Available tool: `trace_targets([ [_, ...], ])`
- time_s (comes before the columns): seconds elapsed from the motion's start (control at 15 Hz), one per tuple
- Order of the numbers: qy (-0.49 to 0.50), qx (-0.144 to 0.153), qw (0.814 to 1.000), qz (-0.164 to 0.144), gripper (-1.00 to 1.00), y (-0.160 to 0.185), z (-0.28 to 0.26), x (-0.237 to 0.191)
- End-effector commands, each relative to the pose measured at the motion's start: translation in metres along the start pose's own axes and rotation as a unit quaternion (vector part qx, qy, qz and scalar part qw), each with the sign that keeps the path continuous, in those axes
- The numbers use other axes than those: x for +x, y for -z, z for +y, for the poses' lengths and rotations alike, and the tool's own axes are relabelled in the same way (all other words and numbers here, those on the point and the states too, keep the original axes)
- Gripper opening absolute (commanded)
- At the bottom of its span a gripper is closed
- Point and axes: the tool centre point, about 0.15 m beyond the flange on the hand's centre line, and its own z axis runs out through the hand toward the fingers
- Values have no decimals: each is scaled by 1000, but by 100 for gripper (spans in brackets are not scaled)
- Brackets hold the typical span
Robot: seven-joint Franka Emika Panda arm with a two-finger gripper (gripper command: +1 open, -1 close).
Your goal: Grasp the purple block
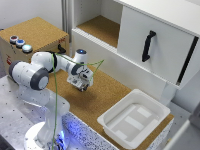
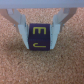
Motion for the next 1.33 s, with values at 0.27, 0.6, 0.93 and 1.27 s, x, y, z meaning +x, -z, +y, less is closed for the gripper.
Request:
trace_targets([
  [0.27,-9,-55,996,70,-100,97,-25,14],
  [0.6,8,-97,992,79,-100,151,-41,62],
  [0.93,54,-106,987,104,-100,214,-66,121],
  [1.27,73,-84,984,137,-100,261,-72,193],
])
